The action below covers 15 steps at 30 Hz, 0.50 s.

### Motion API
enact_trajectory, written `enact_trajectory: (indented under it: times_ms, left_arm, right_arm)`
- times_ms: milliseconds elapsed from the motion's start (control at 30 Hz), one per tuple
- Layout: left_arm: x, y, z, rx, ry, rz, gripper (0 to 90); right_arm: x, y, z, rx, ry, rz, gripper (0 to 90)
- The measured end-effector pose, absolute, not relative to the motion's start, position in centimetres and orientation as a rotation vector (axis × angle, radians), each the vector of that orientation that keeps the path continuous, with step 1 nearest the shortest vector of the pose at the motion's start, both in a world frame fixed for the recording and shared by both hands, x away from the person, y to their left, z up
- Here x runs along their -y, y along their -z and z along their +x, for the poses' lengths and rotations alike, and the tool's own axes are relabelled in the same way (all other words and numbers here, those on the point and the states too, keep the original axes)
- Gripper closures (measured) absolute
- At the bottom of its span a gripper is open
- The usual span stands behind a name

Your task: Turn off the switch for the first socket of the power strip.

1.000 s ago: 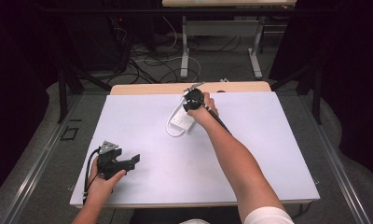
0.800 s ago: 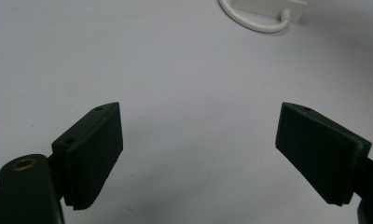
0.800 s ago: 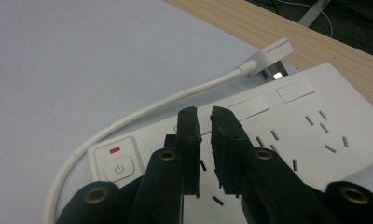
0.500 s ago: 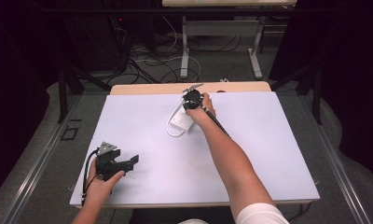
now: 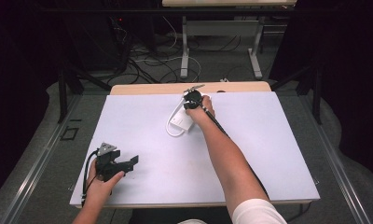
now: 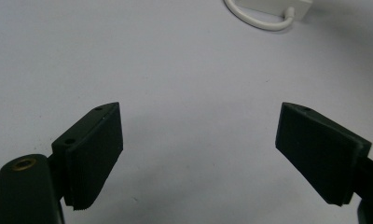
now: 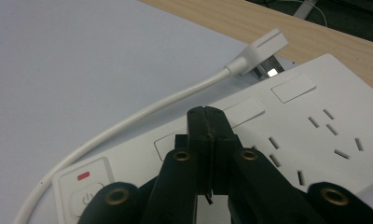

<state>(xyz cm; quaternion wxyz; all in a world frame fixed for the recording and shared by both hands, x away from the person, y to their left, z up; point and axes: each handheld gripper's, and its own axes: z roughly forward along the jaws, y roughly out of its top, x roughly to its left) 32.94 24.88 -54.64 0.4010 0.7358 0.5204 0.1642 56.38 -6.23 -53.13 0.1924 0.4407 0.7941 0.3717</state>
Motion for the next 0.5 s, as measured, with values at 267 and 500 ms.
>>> enact_trajectory:
  times_ms: [267,500]
  left_arm:
    - [-24.78,54.81,32.99,-1.316,-0.426,1.852,15.0]
    - [-24.76,54.87,33.01,-1.314,-0.422,1.854,15.0]
  right_arm:
    - [6.21,53.69,56.68,-2.21,-1.05,1.236,90.0]
    - [6.02,54.05,56.8,-2.192,-1.068,1.234,90.0]
